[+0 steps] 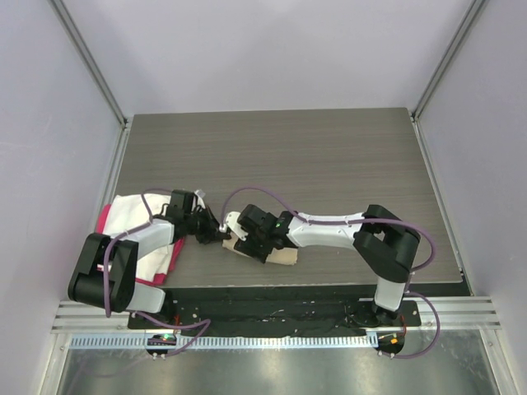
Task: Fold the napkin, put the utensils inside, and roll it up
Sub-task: Roll the napkin at the center of the board.
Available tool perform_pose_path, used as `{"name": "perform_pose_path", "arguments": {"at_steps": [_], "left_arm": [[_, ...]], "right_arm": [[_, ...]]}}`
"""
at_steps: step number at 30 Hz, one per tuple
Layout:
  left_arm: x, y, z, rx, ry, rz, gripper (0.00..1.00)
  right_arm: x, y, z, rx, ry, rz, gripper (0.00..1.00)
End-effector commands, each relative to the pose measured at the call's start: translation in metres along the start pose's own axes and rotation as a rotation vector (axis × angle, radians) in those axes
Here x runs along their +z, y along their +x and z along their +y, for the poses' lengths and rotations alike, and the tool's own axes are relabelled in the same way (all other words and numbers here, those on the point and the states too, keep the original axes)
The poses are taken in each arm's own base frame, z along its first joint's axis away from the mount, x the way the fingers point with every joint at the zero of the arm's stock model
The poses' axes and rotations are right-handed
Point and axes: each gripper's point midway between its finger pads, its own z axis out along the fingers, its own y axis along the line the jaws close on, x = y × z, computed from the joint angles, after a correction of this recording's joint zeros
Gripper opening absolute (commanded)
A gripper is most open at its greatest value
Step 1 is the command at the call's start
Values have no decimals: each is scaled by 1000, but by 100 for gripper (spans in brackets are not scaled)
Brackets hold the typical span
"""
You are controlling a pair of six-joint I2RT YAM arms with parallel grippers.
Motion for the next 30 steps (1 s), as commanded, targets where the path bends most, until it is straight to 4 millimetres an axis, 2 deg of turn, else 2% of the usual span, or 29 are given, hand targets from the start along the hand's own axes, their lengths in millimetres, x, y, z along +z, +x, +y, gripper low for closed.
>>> {"name": "perform_pose_path", "arguments": {"at_steps": [1, 3, 4, 5, 7, 8, 11, 12, 14, 15, 18, 21, 26, 30], "left_arm": [[-4, -4, -6, 43, 9, 3, 0], [-7, -9, -8, 55, 3, -18, 11], [-9, -12, -8, 60, -5, -29, 16], [-13, -15, -12, 81, 2, -50, 29], [-19, -21, -11, 99, -23, -88, 43], [-26, -25, -16, 125, -17, -120, 54], [-36, -31, -12, 147, -56, -179, 64], [-42, -32, -14, 160, -52, -208, 66], [-45, -30, -8, 157, -67, -230, 68], [-49, -30, -11, 157, -52, -250, 68], [-49, -25, -12, 153, -23, -257, 68], [-46, -19, -12, 154, 13, -246, 68], [-39, -12, -15, 144, 73, -229, 68], [-33, -18, -17, 158, 107, -256, 69]], "right_arm": [[5, 0, 16, 50, -120, 20, 49], [6, 4, 19, 82, -170, 35, 43], [3, 4, 29, 98, -243, 39, 40], [4, 7, 29, 131, -270, 51, 37], [2, 10, 35, 170, -341, 67, 35], [2, 13, 39, 210, -398, 76, 34], [-3, 11, 49, 288, -534, 75, 34], [1, 16, 44, 347, -562, 91, 33], [-2, 12, 43, 404, -634, 79, 32], [-1, 14, 42, 454, -685, 82, 32], [-1, 12, 43, 526, -787, 82, 30], [-2, 8, 38, 586, -871, 63, 30], [12, 15, 31, 665, -933, 79, 28], [15, 16, 30, 675, -940, 84, 27]]}}
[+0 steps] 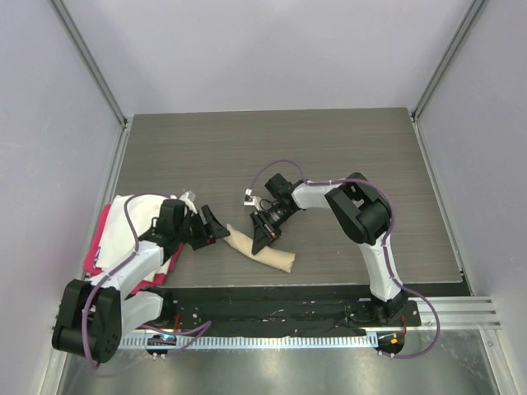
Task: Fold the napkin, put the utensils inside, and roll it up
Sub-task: Roll the napkin at the center of the board.
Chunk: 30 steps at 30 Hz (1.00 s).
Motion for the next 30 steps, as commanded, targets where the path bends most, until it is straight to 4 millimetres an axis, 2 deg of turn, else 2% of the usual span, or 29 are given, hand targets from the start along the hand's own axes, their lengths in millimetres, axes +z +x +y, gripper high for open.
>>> {"name": "perform_pose_path", "arguments": {"at_steps": [1, 6, 7, 9, 10, 12, 13, 15, 16, 18, 19, 22, 24, 25, 26, 27, 29, 30], "left_arm": [[7, -16, -15, 29, 94, -66, 69], [19, -10, -11, 3, 120, -51, 67], [20, -12, -16, 8, 151, -59, 64], [25, -6, -14, -14, 154, -37, 59], [27, -4, -14, -19, 157, -28, 50], [31, -2, -10, -27, 146, -17, 39], [32, -2, -8, -32, 139, -13, 24], [34, 1, -3, -41, 105, 9, 12], [35, -2, -4, -41, 99, 9, 6], [35, 2, 2, -52, 64, 32, 3], [35, -1, 0, -43, 63, 31, 0], [33, 0, 2, -51, 32, 54, 0], [31, 4, 6, -63, -3, 88, 0], [30, 2, 4, -54, -16, 101, 0], [29, 2, 5, -57, -31, 112, 0], [26, 7, 9, -67, -60, 142, 0], [26, 3, 5, -57, -64, 153, 0], [25, 3, 3, -60, -62, 165, 0]], "right_arm": [[10, 15, -13, 55, 17, 51, 27], [11, 16, -17, 82, 35, 53, 27], [11, 17, -18, 87, 40, 54, 27], [9, 15, -21, 86, 66, 48, 27], [8, 14, -22, 84, 81, 46, 28], [6, 10, -29, 77, 145, 37, 33], [1, 4, -26, 60, 169, 21, 37], [-6, -3, -28, 46, 230, 4, 42], [-12, -10, -22, 25, 257, -16, 49], [-23, -20, -19, -10, 331, -43, 55], [-33, -29, -7, -54, 354, -76, 64], [-49, -43, 8, -176, 479, -128, 81], [-54, -50, 13, -243, 555, -161, 87], [-61, -55, 9, -270, 652, -187, 90], [-60, -59, 24, -356, 678, -205, 93], [-59, -60, 25, -395, 720, -225, 93], [-60, -64, 34, -505, 834, -258, 95], [-57, -63, 33, -544, 864, -269, 96]]}}
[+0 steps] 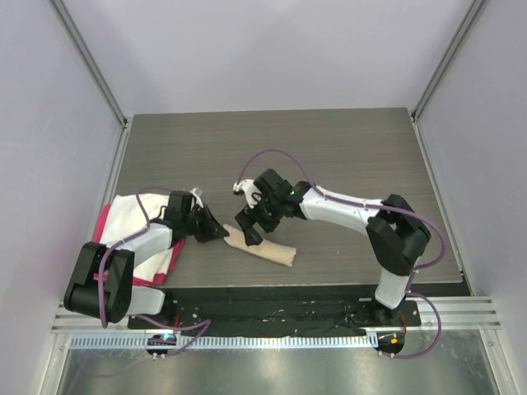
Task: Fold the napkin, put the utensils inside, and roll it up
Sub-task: Roll the napkin at the center of the board.
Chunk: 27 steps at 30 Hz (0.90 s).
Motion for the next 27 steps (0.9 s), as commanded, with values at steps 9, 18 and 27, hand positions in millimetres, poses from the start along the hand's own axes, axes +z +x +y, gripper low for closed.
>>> {"name": "perform_pose_path", "arguments": {"at_steps": [9, 18, 27], "left_arm": [[-7, 0, -5, 17, -51, 86, 0], [-9, 1, -8, 23, -43, 94, 0], [-16, -9, -19, 49, -17, 48, 17]], "right_arm": [[10, -7, 9, -378, 377, -112, 98], [34, 17, 3, -382, 347, -12, 88], [45, 46, 21, -237, 77, 109, 44]]}}
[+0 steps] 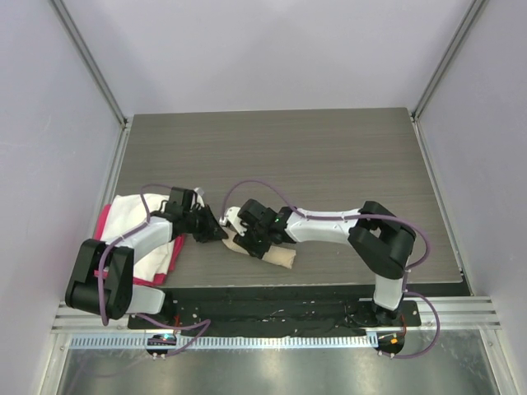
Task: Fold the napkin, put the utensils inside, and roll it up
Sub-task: Roll the napkin at the center of the board.
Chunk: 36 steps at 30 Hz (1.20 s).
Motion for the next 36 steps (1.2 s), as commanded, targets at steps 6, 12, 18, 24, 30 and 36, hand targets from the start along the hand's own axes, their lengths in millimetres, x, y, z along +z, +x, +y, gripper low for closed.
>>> {"name": "perform_pose_path", "arguments": {"at_steps": [6, 12, 18, 24, 30, 36], "left_arm": [[-30, -27, -21, 79, 7, -137, 50], [-42, -29, -25, 118, 29, -196, 58], [-41, -29, -37, 136, 121, -225, 58], [-27, -25, -44, 143, 208, -202, 58], [-16, -20, -42, 140, 233, -182, 57], [-1, -12, -41, 124, 276, -137, 51]], "right_arm": [[-6, 10, 30, 229, -422, 55, 37], [-10, 8, 31, 400, -655, 53, 34], [-4, 9, 27, 508, -782, 68, 34], [6, 14, 17, 582, -822, 84, 34], [14, 20, 11, 621, -836, 97, 34], [18, 20, 8, 632, -832, 101, 34]]}}
